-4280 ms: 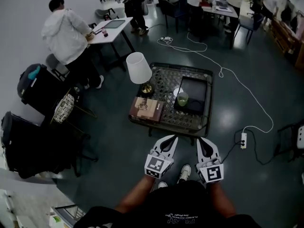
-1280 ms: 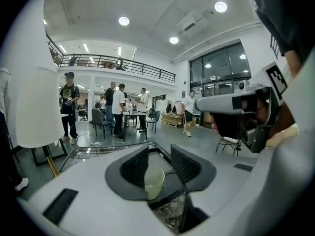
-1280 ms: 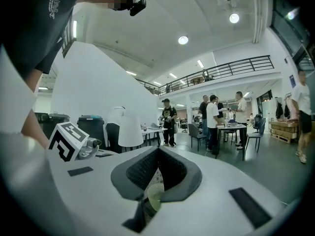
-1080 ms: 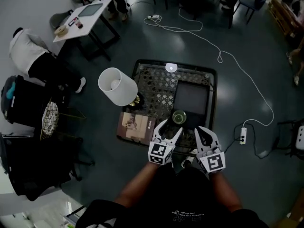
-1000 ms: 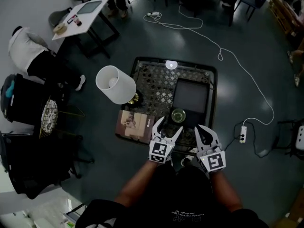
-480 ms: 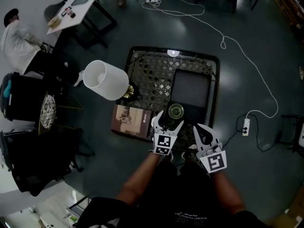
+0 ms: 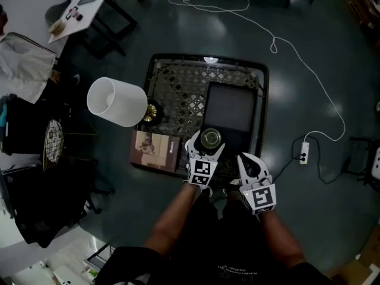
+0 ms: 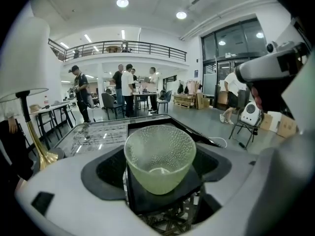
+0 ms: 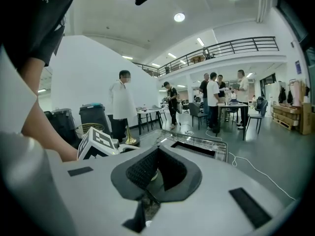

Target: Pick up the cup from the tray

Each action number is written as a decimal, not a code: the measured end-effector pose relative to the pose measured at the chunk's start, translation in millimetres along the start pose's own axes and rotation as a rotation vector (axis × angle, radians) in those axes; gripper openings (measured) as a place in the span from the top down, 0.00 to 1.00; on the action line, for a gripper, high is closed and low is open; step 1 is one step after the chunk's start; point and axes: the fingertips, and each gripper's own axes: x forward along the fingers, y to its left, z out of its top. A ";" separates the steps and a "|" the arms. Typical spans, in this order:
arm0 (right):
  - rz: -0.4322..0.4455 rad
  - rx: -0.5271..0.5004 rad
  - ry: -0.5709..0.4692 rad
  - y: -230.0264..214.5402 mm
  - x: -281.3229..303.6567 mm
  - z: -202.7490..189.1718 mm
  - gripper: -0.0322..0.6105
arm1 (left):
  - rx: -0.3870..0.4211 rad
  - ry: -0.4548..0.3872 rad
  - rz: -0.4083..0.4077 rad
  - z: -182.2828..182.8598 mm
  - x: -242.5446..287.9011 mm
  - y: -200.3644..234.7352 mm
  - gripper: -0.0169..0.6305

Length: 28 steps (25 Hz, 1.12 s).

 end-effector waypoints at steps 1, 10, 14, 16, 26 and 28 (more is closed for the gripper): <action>-0.002 0.004 0.025 -2.8 3.1 -5.8 0.94 | 0.010 0.001 0.001 0.1 2.3 0.6 0.35; 0.019 0.028 0.112 -7.9 21.7 -36.3 0.94 | 0.027 0.008 0.031 1.7 17.0 1.0 0.35; 0.017 0.027 0.129 -8.0 23.6 -44.0 0.94 | 0.027 0.005 0.022 4.8 18.4 1.7 0.36; 0.016 0.028 0.135 -7.4 22.8 -46.4 0.94 | 0.023 -0.001 0.013 5.6 16.7 0.9 0.36; 0.055 -0.006 0.101 2.3 18.6 -35.7 0.94 | 0.019 -0.061 0.007 39.7 -10.5 2.6 0.36; 0.049 -0.004 0.088 3.2 16.3 -31.4 0.94 | 0.030 -0.076 0.002 50.8 -19.5 1.1 0.36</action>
